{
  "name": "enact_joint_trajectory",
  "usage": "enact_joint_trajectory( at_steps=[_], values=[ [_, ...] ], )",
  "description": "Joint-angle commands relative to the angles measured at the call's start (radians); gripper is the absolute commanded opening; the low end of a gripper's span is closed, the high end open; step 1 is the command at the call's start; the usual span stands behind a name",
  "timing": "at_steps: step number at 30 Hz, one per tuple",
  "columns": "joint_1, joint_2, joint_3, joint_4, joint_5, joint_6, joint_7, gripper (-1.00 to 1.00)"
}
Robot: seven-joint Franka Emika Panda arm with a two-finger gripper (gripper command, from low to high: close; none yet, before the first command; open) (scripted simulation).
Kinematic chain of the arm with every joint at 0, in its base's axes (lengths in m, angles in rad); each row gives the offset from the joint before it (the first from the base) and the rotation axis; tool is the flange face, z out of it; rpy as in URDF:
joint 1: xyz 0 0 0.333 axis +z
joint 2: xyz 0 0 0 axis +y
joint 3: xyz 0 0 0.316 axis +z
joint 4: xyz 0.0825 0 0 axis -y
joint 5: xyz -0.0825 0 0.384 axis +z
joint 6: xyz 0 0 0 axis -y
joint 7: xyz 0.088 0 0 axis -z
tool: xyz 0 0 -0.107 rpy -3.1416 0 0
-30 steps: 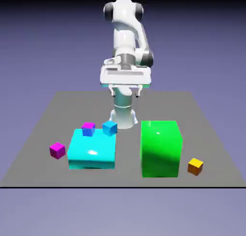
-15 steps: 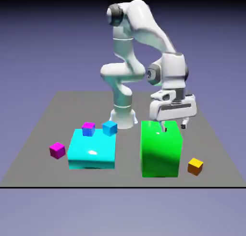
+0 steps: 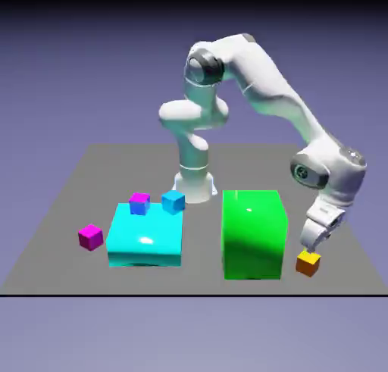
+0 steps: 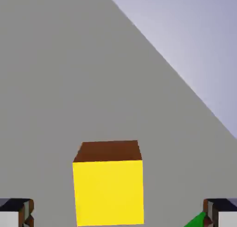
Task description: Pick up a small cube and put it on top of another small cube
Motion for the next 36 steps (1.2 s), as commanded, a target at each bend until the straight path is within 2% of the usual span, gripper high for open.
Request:
enact_joint_trajectory(
  at_steps=[1,4,5,9,16,24,36],
  values=[
    [0.010,0.036,-0.017,-0.002,-0.019,0.037,0.012,0.00],
    [0.034,0.125,-0.058,-0.006,-0.067,0.127,0.042,0.00],
    [0.034,0.125,-0.058,-0.006,-0.067,0.127,0.042,-1.00],
    [0.004,0.016,-0.008,-0.001,-0.009,0.016,0.006,-1.00],
    [-0.220,-0.177,-0.022,0.016,0.068,-0.082,0.049,-1.00],
    [-0.313,-0.467,-0.144,-0.180,0.086,-0.099,0.067,-1.00],
    [-0.380,-0.902,-0.369,-0.613,0.206,-0.181,0.052,-1.00]
  ],
)
